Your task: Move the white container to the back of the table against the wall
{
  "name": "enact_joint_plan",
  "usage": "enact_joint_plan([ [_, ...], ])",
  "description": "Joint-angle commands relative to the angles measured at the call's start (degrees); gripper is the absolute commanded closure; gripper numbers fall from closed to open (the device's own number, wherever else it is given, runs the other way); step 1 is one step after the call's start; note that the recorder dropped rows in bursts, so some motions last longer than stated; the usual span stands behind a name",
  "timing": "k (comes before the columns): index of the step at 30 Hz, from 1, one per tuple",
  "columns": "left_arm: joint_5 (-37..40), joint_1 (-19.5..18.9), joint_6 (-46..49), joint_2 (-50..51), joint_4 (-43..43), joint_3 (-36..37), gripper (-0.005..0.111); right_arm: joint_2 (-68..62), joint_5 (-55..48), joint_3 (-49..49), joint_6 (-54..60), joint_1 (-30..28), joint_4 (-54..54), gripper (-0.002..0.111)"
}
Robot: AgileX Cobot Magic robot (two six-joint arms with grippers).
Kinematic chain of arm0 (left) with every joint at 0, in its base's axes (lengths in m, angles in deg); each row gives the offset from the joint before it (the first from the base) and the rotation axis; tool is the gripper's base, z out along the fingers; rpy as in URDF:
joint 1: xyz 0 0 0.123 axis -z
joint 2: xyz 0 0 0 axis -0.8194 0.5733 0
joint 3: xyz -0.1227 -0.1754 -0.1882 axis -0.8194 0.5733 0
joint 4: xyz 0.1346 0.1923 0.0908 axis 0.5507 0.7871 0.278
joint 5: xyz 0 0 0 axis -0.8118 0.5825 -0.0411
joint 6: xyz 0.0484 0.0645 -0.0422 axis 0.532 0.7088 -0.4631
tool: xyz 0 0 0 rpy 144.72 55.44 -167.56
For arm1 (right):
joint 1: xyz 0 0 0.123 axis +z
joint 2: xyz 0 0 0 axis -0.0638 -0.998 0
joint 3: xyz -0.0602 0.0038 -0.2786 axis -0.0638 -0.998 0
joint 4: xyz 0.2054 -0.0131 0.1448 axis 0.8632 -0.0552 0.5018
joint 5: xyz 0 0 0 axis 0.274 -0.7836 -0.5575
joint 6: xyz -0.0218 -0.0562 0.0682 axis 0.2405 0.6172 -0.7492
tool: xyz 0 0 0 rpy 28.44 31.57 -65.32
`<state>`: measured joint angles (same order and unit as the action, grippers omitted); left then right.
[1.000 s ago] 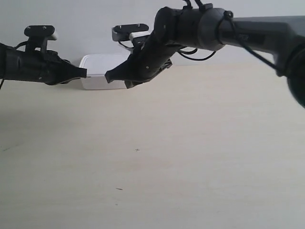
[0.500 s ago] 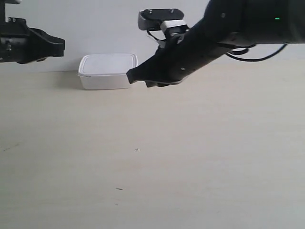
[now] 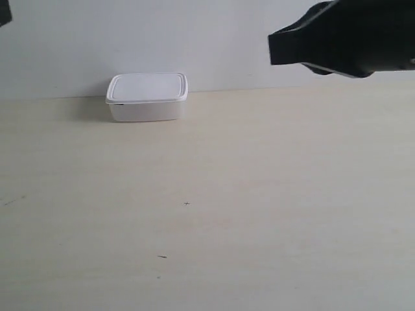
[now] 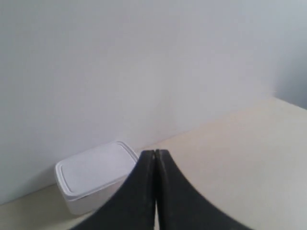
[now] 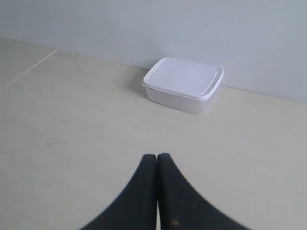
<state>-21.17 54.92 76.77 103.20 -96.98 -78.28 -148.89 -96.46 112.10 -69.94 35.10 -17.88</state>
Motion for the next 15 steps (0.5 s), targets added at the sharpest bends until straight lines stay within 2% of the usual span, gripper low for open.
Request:
enact_joint_plan([
  [1,-2.91,0.02,-1.04,-9.77,-0.51,4.26,0.107,6.75,0.58,-3.70,0.10,-0.11,0.14,0.108],
  [7,-5.08,0.02,-4.08,-26.65,-0.51,12.04,0.107,18.81,0.58,-11.57,0.10,-0.11,0.25,0.108],
  [11,-5.08,0.02,-4.08,-34.32,-0.51,14.79,0.107,24.19,0.65,-14.35,-0.01,-0.11,0.25,0.108],
  [15,-5.14,0.02,-4.08,-37.90,-0.51,19.06,0.107,22.75,9.55,-17.76,0.10,-0.11,-0.07,0.108],
])
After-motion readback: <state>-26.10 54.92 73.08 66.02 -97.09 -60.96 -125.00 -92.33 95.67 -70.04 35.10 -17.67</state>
